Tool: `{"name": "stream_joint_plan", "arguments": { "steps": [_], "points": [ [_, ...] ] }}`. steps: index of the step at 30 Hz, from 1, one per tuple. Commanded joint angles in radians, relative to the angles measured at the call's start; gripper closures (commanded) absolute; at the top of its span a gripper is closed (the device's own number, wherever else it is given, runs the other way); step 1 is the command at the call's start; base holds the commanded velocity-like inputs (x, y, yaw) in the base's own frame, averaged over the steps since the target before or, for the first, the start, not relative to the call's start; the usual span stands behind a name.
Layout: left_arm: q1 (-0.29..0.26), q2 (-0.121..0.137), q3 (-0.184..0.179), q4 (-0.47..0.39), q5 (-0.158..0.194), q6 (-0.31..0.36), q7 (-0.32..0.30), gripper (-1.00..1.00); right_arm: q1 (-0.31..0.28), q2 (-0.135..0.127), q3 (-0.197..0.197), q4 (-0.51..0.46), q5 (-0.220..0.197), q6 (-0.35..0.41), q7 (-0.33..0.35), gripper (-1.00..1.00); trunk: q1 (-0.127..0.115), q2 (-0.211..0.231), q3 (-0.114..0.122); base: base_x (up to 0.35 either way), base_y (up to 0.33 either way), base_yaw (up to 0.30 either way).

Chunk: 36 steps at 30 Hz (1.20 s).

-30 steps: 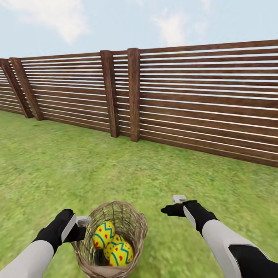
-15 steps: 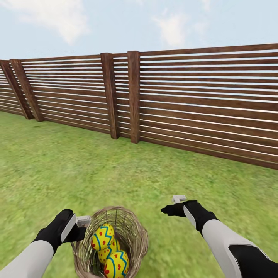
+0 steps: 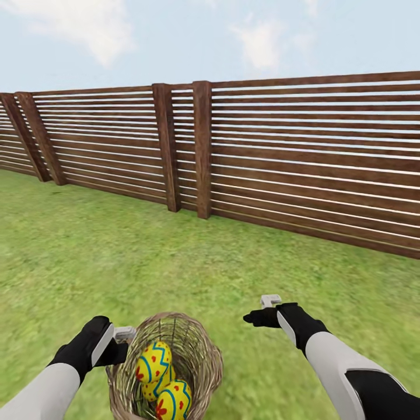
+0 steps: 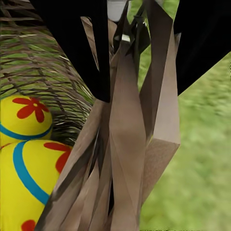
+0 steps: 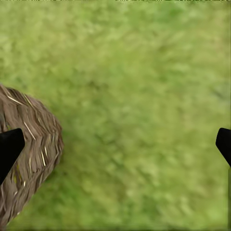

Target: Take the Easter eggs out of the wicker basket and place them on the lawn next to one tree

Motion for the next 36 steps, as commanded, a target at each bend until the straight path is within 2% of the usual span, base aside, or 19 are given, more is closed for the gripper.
{"name": "stream_joint_plan", "arguments": {
  "steps": [1, 11, 13, 15, 18, 20, 26, 28, 32, 36],
  "points": [
    [0.0, 0.001, 0.0, -0.001, 0.018, 0.004, 0.005, 1.0, 0.0, 0.0, -0.002, -0.002, 0.009, 0.005, 0.005, -1.0, -0.004, 0.007, 0.002, 0.0, 0.0, 0.0],
    [-0.002, 0.002, 0.007, -0.013, 0.027, 0.008, 0.0, 1.0, -0.001, -0.003, -0.005, -0.004, 0.008, 0.005, 0.005, -1.0, -0.042, 0.077, 0.034, 0.0, 0.0, 0.0],
    [-0.009, 0.002, 0.026, -0.013, 0.027, 0.012, 0.0, 1.0, -0.001, -0.003, -0.006, -0.004, 0.003, 0.005, 0.005, -1.0, -0.05, 0.091, 0.04, 0.0, 0.0, 0.0],
    [-0.016, 0.003, 0.078, -0.012, 0.027, 0.014, 0.002, 1.0, -0.001, -0.002, -0.006, -0.004, 0.001, 0.005, 0.005, -1.0, -0.058, 0.105, 0.046, 0.0, 0.0, 0.0],
    [-0.027, 0.003, 0.101, -0.012, 0.029, 0.019, 0.001, 1.0, -0.001, -0.004, -0.009, -0.004, 0.0, 0.005, 0.005, -1.0, -0.069, 0.126, 0.056, 0.0, 0.0, 0.0],
    [-0.033, 0.003, 0.135, -0.012, 0.029, 0.02, 0.002, 1.0, -0.001, -0.005, -0.01, -0.004, 0.0, 0.005, 0.005, -1.0, -0.077, 0.14, 0.062, 0.0, 0.0, 0.0],
    [-0.041, 0.004, 0.151, -0.009, 0.029, 0.023, 0.001, 1.0, -0.002, -0.007, -0.011, -0.004, -0.002, 0.005, 0.002, -1.0, -0.1, 0.182, 0.081, 0.0, 0.0, 0.0],
    [-0.046, 0.004, 0.152, -0.007, 0.029, 0.024, 0.001, 1.0, -0.002, -0.015, -0.011, -0.004, -0.003, 0.004, 0.002, -1.0, -0.108, 0.196, 0.087, 0.0, 0.0, 0.0],
    [-0.048, 0.004, 0.201, -0.003, 0.029, 0.026, 0.002, 1.0, 0.004, -0.053, -0.01, 0.009, -0.006, -0.003, -0.001, -1.0, -0.123, 0.224, 0.099, 0.0, 0.0, 0.0],
    [-0.048, 0.002, 0.208, -0.003, 0.029, 0.027, 0.002, 1.0, 0.011, -0.084, -0.01, 0.014, -0.007, -0.008, -0.004, -1.0, -0.138, 0.252, 0.112, 0.0, 0.0, 0.0]
  ]
}}
